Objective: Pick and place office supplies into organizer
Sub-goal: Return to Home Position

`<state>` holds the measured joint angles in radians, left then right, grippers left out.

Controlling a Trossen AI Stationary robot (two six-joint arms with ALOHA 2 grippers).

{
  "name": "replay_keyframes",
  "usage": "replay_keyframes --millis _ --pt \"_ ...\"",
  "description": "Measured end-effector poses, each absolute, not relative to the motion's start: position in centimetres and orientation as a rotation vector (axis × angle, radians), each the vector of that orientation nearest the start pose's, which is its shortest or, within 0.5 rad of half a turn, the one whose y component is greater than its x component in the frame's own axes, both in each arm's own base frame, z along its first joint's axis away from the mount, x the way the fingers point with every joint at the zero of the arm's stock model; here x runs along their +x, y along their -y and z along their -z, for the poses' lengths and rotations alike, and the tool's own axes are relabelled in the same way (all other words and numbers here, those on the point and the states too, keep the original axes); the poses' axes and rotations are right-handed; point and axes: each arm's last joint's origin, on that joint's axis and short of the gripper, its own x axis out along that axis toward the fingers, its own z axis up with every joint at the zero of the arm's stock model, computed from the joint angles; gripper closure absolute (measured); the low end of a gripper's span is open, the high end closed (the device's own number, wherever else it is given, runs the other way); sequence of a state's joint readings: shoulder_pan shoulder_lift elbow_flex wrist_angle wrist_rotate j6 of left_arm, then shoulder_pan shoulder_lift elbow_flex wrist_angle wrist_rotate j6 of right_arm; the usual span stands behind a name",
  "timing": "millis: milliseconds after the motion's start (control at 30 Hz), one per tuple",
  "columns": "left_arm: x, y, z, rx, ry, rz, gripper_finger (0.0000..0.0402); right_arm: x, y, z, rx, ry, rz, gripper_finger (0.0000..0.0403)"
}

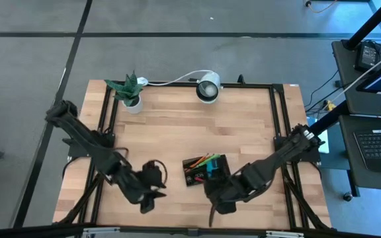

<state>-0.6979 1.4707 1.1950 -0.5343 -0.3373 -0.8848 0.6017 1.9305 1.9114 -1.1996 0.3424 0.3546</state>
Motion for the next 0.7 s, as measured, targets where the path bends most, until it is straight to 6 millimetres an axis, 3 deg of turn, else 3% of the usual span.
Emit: replay_keyframes --millis 167,367,533,700 --pt "22.8 17.5 -32.3 -0.286 -0.612 0.03 0.0258 32.4 -21.0 -36.8 -0.27 -0.951 -0.123 0.0221" --pt "20.6 15.1 -35.7 -0.166 -0.444 -0.019 0.0258 29.5 -18.2 -42.1 -0.247 -0.787 -0.057 0.0221" --pt "19.3 13.3 -37.6 -0.078 -0.363 -0.022 0.0258 26.1 -15.6 -44.5 -0.216 -0.677 0.021 0.0221" --pt "19.9 10.4 -38.7 -0.067 -0.333 -0.031 0.0258 23.3 -13.2 -44.9 -0.211 -0.573 0.078 0.0221"
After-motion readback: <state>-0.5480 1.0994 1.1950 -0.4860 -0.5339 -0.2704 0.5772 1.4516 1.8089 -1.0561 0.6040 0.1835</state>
